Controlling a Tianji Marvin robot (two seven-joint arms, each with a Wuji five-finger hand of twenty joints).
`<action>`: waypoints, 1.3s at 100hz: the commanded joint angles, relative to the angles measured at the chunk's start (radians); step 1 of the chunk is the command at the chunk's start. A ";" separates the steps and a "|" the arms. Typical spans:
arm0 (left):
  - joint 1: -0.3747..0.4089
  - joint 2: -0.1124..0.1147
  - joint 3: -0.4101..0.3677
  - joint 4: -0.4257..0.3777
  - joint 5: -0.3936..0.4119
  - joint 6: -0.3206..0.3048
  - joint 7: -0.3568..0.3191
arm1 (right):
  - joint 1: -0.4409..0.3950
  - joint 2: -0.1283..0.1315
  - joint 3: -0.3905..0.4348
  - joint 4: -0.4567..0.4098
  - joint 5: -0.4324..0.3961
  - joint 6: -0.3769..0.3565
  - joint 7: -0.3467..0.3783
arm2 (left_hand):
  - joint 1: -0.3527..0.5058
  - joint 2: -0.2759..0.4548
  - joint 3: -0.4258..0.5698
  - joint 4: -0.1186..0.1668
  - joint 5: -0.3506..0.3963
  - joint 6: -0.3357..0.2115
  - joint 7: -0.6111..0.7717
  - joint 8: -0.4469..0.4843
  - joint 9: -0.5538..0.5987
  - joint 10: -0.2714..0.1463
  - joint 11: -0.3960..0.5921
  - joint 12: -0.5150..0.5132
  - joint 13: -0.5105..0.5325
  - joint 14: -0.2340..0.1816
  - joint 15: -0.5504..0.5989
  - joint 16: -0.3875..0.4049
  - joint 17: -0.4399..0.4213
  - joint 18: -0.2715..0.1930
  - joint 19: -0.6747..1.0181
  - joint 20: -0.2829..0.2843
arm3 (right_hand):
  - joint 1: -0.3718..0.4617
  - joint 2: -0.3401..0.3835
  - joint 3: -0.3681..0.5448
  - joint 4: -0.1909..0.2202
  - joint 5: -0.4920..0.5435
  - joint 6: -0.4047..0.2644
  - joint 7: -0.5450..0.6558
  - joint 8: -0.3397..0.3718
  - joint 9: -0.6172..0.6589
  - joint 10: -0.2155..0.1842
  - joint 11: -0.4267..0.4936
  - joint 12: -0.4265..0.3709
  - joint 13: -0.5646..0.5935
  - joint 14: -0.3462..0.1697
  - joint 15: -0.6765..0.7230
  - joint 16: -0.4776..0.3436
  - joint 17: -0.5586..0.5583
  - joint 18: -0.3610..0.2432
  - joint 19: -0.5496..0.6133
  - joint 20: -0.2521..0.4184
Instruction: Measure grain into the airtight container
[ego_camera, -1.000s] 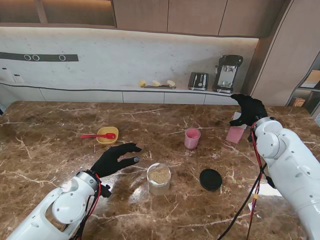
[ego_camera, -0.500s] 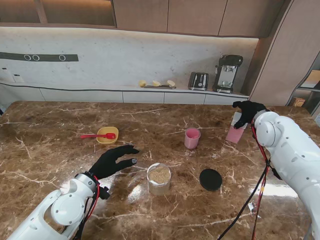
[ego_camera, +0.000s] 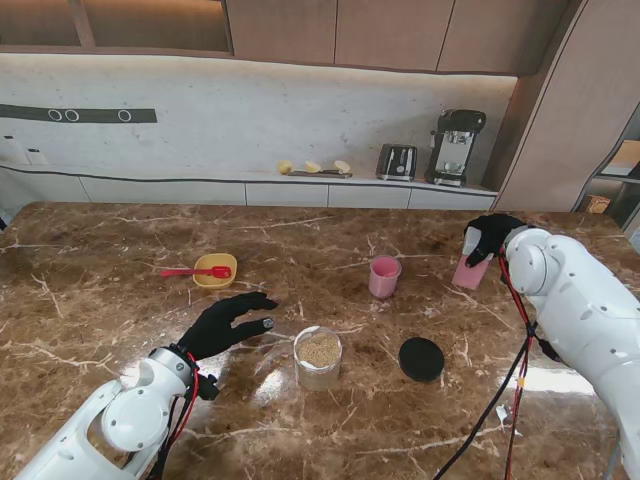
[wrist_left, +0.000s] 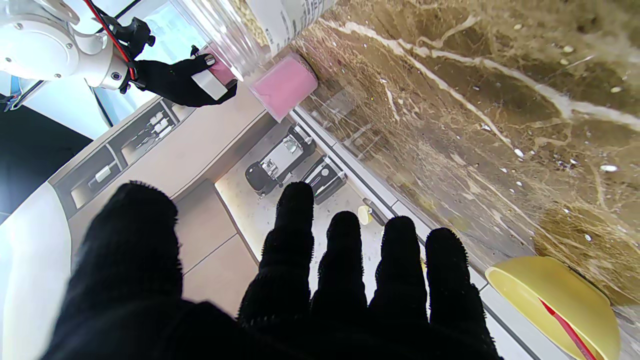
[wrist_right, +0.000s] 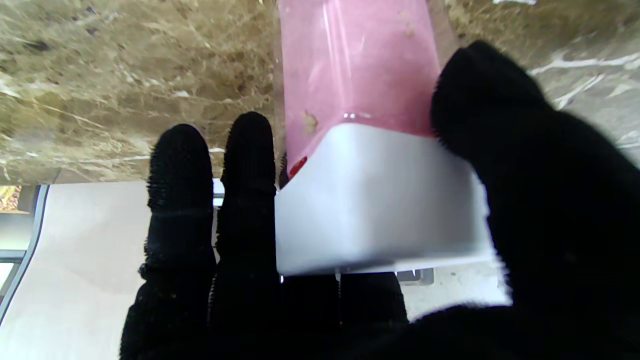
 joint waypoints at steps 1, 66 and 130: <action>0.002 -0.002 0.005 0.006 -0.002 0.005 0.002 | -0.009 -0.008 -0.001 0.011 0.001 -0.006 0.010 | -0.005 -0.002 -0.012 0.010 0.010 -0.011 0.003 0.002 -0.035 -0.020 -0.004 -0.013 -0.019 -0.056 -0.014 -0.014 -0.003 -0.011 0.027 -0.018 | 0.091 0.040 0.068 -0.007 0.094 -0.057 0.128 0.052 0.110 -0.034 0.115 0.065 0.064 -0.016 0.068 0.040 0.064 -0.023 0.093 -0.037; -0.004 -0.001 0.002 0.001 0.004 -0.019 0.004 | -0.188 -0.015 0.223 -0.353 -0.031 -0.109 0.038 | 0.001 -0.015 -0.011 0.011 0.002 0.002 -0.002 0.001 -0.036 -0.019 -0.004 -0.011 -0.020 -0.055 -0.014 -0.014 -0.001 -0.007 0.029 -0.017 | 0.241 0.027 0.027 -0.124 0.283 -0.139 0.498 -0.189 0.430 -0.017 0.111 0.173 0.319 0.017 0.215 0.079 0.312 -0.019 0.288 -0.135; -0.104 0.016 0.043 -0.039 0.008 -0.012 -0.088 | -0.466 -0.026 0.283 -0.941 0.072 -0.123 0.139 | 0.081 -0.334 0.046 -0.062 -0.194 0.118 -0.107 -0.112 -0.190 0.019 0.007 -0.009 -0.110 -0.053 -0.033 -0.028 -0.030 -0.003 -0.004 -0.034 | 0.234 0.018 0.036 -0.129 0.291 -0.129 0.506 -0.201 0.450 -0.009 0.106 0.171 0.350 0.013 0.217 0.087 0.346 -0.034 0.305 -0.145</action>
